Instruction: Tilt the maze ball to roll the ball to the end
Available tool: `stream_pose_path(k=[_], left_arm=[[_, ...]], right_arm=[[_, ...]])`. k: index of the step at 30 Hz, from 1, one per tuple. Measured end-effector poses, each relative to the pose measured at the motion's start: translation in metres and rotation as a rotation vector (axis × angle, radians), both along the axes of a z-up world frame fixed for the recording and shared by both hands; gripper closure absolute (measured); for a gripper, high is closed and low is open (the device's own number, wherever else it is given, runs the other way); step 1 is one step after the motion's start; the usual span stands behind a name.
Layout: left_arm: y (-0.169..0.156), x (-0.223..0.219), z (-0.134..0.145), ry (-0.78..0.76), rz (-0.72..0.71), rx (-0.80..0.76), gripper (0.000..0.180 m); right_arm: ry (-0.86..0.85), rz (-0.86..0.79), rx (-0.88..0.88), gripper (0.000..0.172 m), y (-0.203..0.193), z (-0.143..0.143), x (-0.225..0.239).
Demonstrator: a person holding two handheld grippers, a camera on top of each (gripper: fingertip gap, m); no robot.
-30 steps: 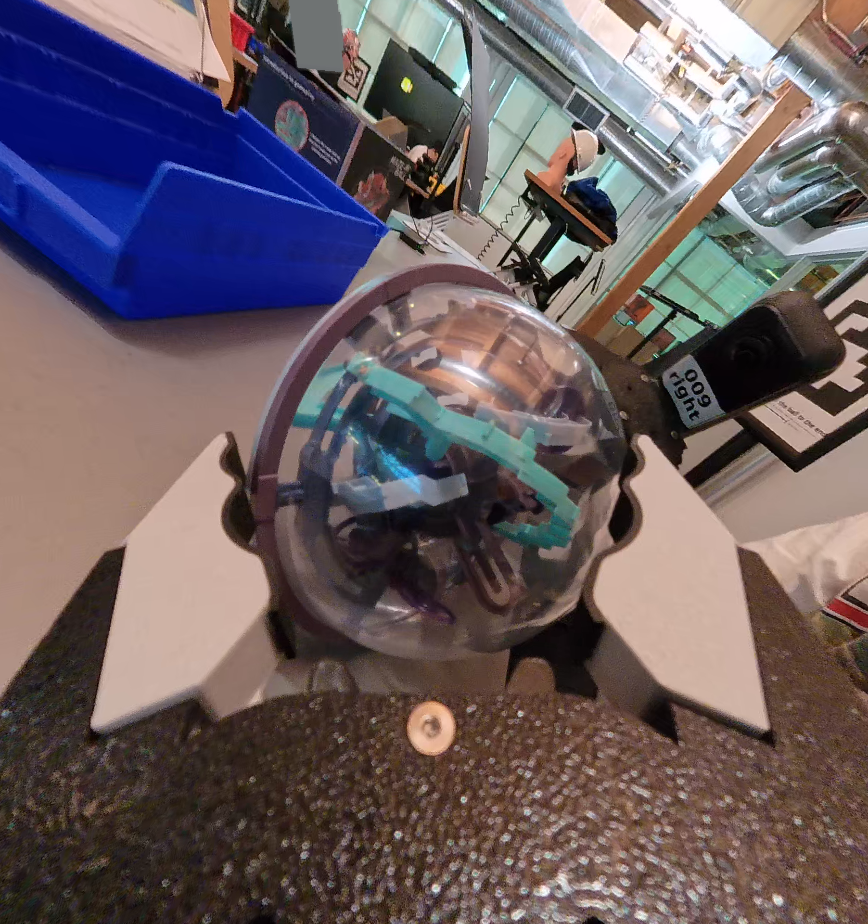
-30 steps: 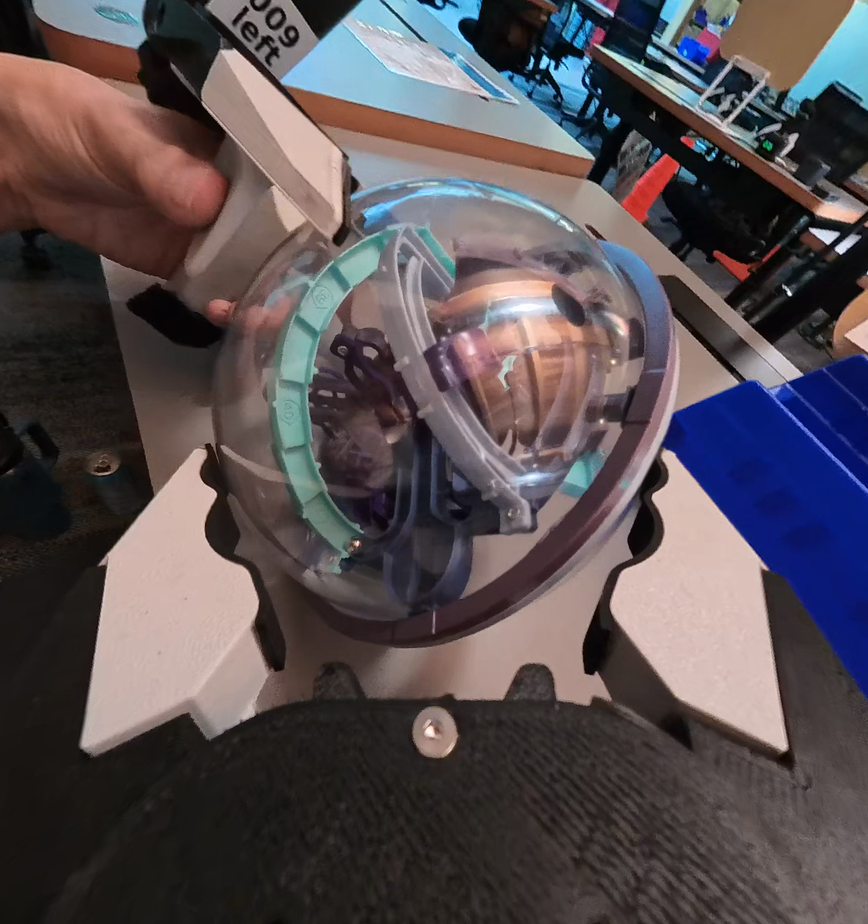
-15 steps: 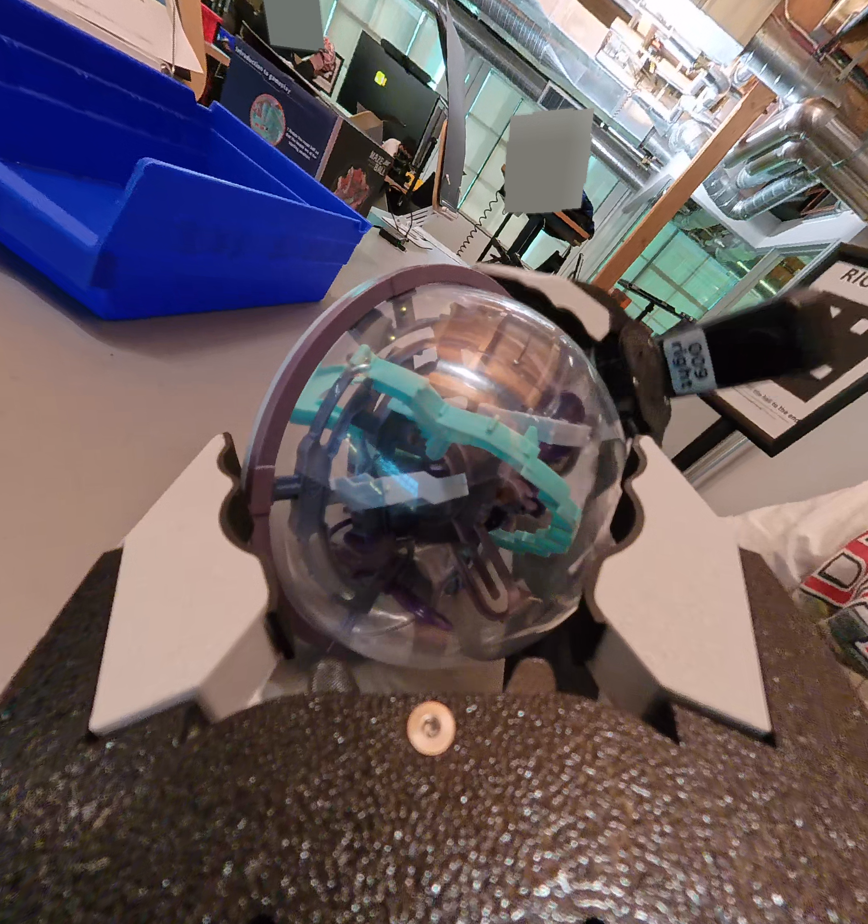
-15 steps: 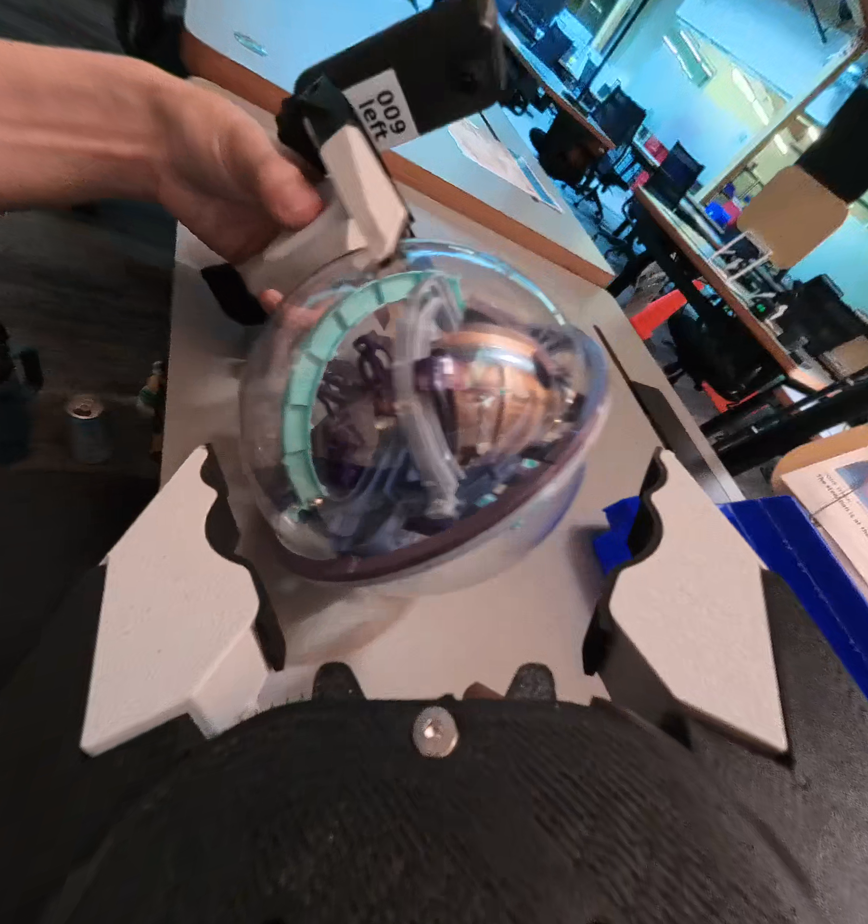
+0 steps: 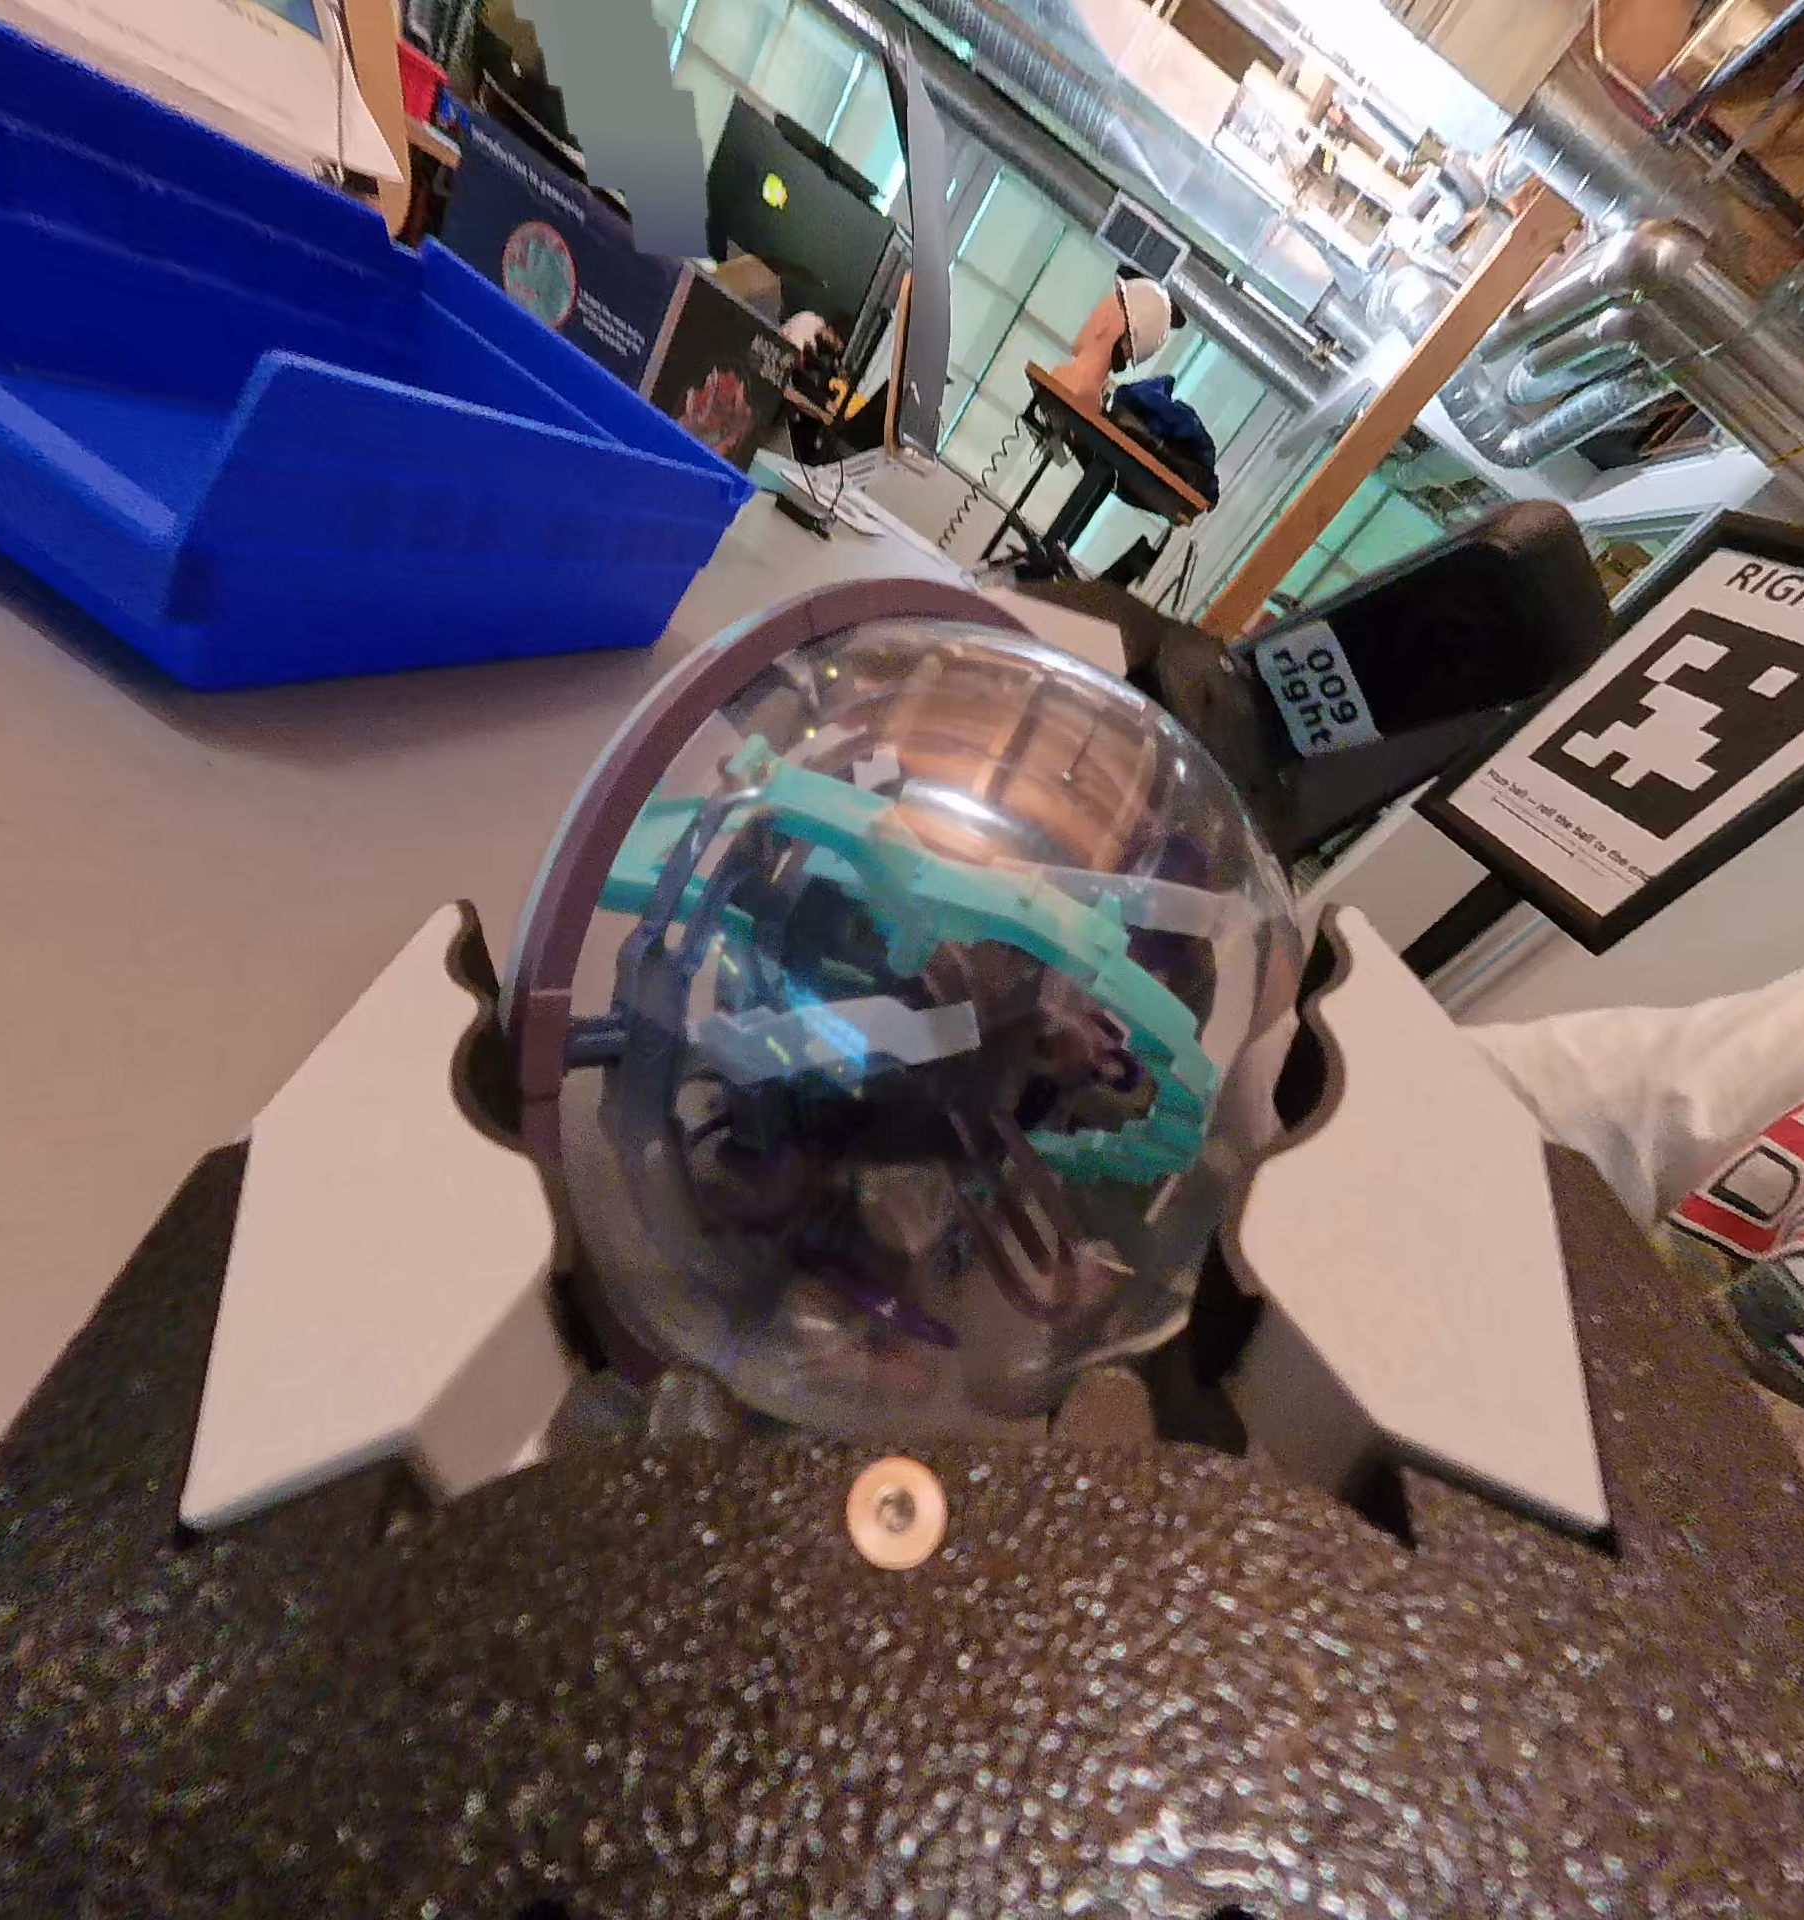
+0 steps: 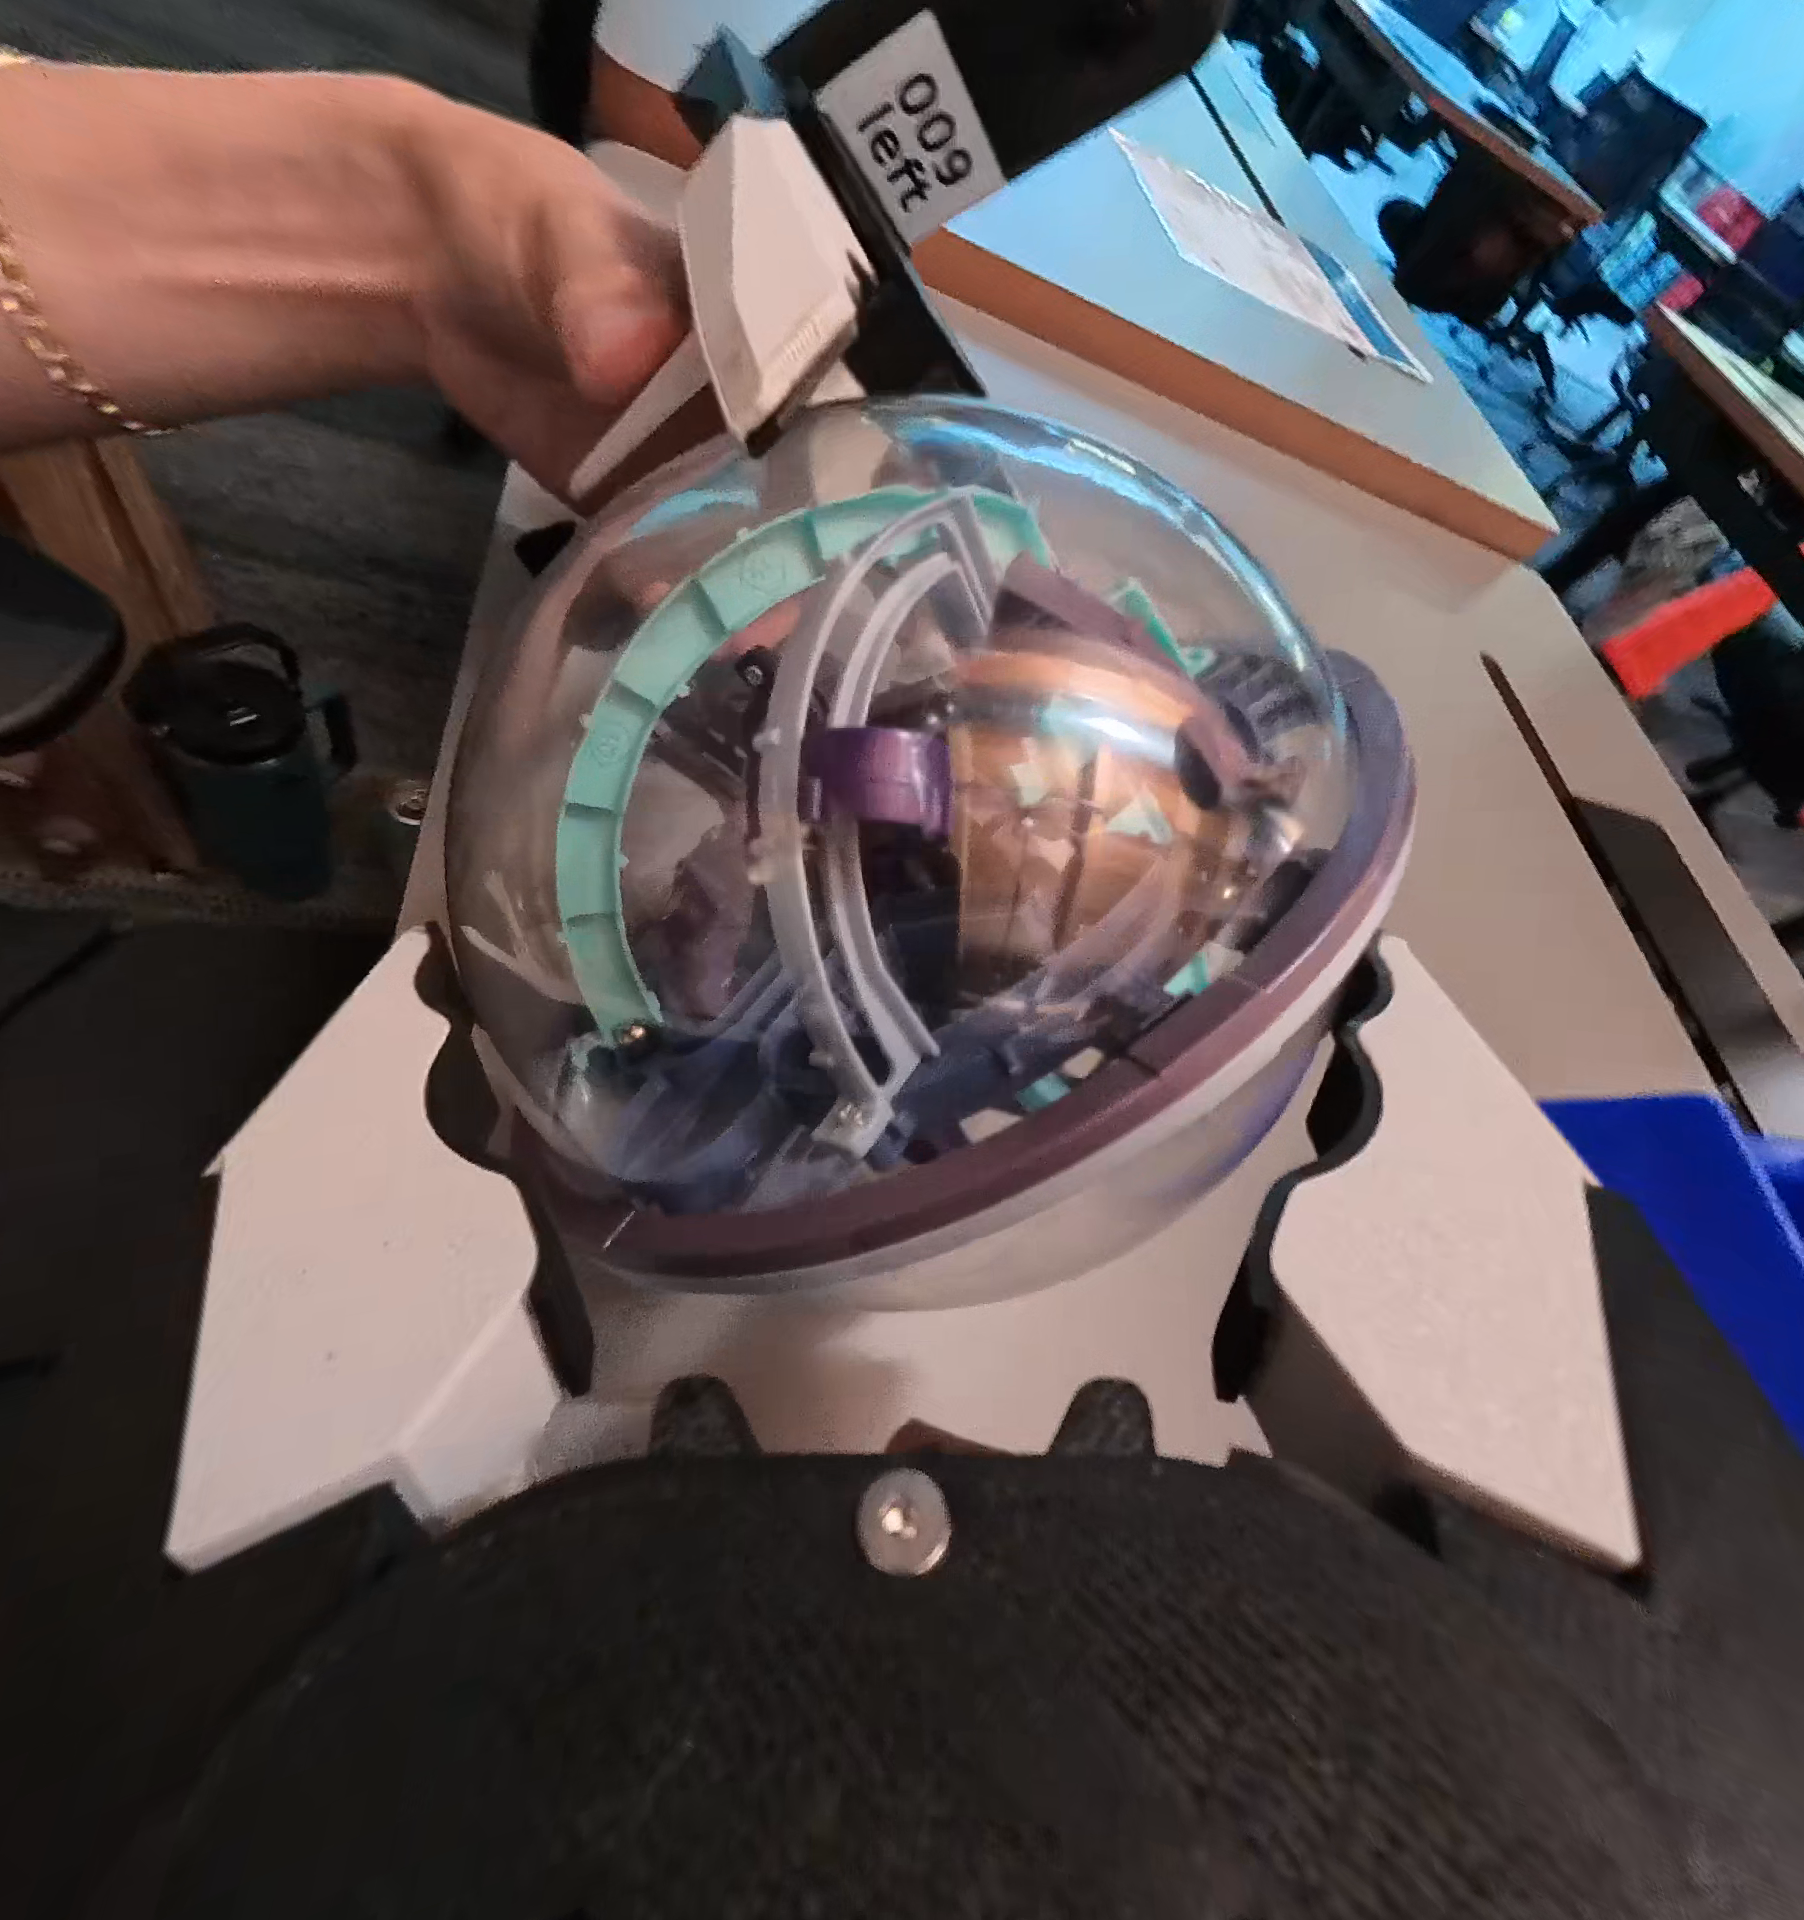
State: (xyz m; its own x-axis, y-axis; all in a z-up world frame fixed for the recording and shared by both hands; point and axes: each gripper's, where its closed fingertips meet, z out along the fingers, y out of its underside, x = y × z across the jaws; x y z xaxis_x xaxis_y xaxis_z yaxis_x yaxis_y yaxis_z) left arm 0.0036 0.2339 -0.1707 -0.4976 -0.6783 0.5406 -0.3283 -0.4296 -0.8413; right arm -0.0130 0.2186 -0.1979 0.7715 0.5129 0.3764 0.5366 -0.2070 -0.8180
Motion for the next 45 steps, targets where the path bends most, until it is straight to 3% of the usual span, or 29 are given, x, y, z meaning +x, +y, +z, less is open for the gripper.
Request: stream_pose_path(k=[7,10,13,15,20,23,29,31,32,36,45], left_arm=[[0.011,0.011,0.010,-0.057,0.134,0.044,0.033],[0.018,0.011,0.013,-0.055,0.178,0.046,0.041],[0.010,0.007,0.016,-0.066,0.128,0.032,0.055],[0.008,0.008,0.016,-0.078,0.129,0.052,0.051],[0.005,0.008,0.014,-0.072,0.118,0.077,0.048],[0.005,0.006,0.014,-0.069,0.112,0.084,0.048],[0.006,0.001,0.007,-0.035,0.074,0.100,0.062],[0.006,0.004,0.002,-0.011,0.083,0.121,0.064],[0.005,0.006,-0.001,-0.005,0.088,0.136,0.063],[0.003,0.011,-0.010,0.028,0.107,0.181,0.055],[-0.002,0.020,-0.012,0.040,0.114,0.080,0.042]], right_arm=[[0.073,-0.275,-0.033,0.016,-0.005,-0.004,0.007],[0.177,-0.361,-0.016,0.020,-0.005,0.001,0.009],[0.194,-0.424,-0.026,0.020,-0.004,-0.001,0.008],[0.214,-0.443,-0.021,0.020,-0.003,-0.001,0.007],[0.255,-0.437,-0.017,0.020,-0.005,-0.001,0.007],[0.075,-0.347,-0.028,0.017,-0.011,-0.008,0.006],[-0.161,-0.102,0.066,0.023,-0.019,0.019,0.016],[-0.095,-0.073,0.070,0.024,-0.012,0.026,0.019],[-0.048,-0.055,0.046,0.014,-0.007,0.023,0.019],[-0.092,-0.109,0.031,0.014,0.004,0.016,0.035],[-0.001,-0.289,-0.001,0.014,0.001,0.015,0.036]])
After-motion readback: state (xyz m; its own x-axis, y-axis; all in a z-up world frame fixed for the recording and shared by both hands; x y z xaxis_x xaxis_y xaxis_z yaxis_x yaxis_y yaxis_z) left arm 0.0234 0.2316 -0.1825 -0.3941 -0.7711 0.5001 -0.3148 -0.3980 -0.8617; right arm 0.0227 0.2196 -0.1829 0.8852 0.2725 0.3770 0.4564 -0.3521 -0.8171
